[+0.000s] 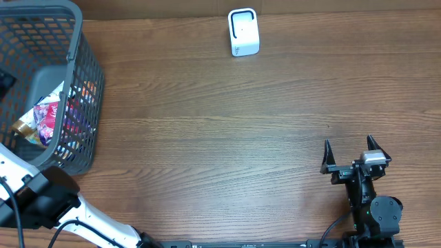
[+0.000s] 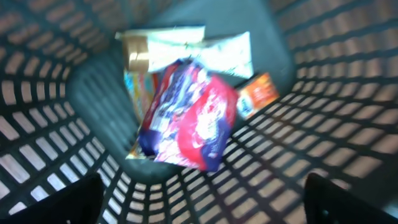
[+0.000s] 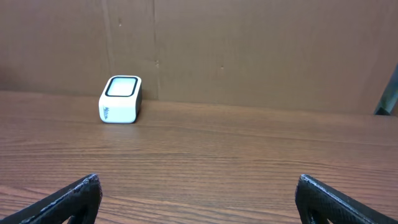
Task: Scan the item barcode
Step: 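Reach the left gripper into the grey basket toward the red-purple pack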
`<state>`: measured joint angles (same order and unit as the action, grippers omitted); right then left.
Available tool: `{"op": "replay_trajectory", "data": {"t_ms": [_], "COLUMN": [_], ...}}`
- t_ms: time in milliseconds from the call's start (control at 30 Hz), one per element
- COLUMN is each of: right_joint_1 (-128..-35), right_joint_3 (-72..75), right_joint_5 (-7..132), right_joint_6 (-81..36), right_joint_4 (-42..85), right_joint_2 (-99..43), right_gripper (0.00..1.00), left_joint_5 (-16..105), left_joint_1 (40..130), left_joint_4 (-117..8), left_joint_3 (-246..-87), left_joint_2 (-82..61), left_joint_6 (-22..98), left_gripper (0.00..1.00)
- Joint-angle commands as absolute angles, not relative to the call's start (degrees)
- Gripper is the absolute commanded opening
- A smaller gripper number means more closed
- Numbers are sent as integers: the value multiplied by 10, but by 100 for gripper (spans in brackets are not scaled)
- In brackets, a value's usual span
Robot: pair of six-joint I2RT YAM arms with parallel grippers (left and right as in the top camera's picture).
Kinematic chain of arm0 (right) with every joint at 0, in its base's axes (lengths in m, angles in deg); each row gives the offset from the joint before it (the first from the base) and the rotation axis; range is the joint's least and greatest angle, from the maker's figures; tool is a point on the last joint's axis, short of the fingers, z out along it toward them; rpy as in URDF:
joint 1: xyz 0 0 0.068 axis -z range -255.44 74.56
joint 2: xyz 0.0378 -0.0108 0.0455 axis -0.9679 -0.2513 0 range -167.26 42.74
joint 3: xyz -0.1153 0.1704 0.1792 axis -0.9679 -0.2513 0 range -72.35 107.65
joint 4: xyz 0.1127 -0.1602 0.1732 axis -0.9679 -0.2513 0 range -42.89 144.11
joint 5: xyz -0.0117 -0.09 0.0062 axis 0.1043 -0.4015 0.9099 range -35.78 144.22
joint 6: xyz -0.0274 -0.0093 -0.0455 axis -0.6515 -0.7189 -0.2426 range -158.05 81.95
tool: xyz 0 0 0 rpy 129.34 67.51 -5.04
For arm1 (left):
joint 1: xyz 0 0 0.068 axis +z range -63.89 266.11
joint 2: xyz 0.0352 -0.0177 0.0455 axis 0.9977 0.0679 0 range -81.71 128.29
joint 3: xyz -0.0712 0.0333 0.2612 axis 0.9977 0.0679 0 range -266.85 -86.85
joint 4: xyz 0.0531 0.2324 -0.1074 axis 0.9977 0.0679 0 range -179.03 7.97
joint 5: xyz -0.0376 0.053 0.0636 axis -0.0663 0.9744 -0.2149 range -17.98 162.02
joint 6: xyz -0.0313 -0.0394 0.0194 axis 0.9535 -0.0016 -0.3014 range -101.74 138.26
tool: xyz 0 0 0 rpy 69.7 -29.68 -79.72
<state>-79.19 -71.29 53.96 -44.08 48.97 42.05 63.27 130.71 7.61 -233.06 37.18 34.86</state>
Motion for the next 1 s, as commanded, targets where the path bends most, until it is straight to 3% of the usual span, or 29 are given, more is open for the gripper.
{"op": "replay_trajectory", "data": {"t_ms": [0, 467, 567, 633, 667, 700, 733, 767, 833, 933, 967], "right_joint_1": [-789, -789, -789, -789, -789, -789, -789, -789, -789, -789, -789], "right_joint_3": [-719, -719, -719, -719, -719, -719, -719, -719, -719, -719, -719], "right_joint_5": [539, 539, 539, 539, 539, 539, 539, 539, 539, 539, 539], "right_joint_6": [-443, -443, -443, -443, -443, -443, -443, -443, -443, -443, -443], "right_joint_4": [493, 493, 493, 493, 493, 493, 493, 493, 493, 493, 493], "right_joint_2": [426, 426, 426, 426, 426, 426, 426, 426, 426, 426, 426], "right_gripper": [100, 100, 100, 100, 100, 100, 100, 100, 100, 100, 100], "left_joint_5": [666, 634, 632, 649, 655, 663, 672, 683, 697, 710, 710], "left_joint_1": [1302, 1288, 1281, 1276, 1275, 1274, 1273, 1272, 1272, 1273, 1273], "left_joint_4": [77, -54, -91, -115, -122, -130, -142, -162, -177, -199, -202], "left_joint_3": [-2278, -2076, -2034, -2006, -1997, -1988, -1977, -1956, -1938, -1912, -1907], "left_joint_2": [388, 397, 397, 397, 397, 397, 397, 397, 398, 398, 398], "left_joint_6": [368, 323, 313, 312, 315, 316, 316, 316, 316, 315, 316], "left_gripper": [91, 93, 85, 55, 53, 54, 71, 81, 79, 94, 69]}}
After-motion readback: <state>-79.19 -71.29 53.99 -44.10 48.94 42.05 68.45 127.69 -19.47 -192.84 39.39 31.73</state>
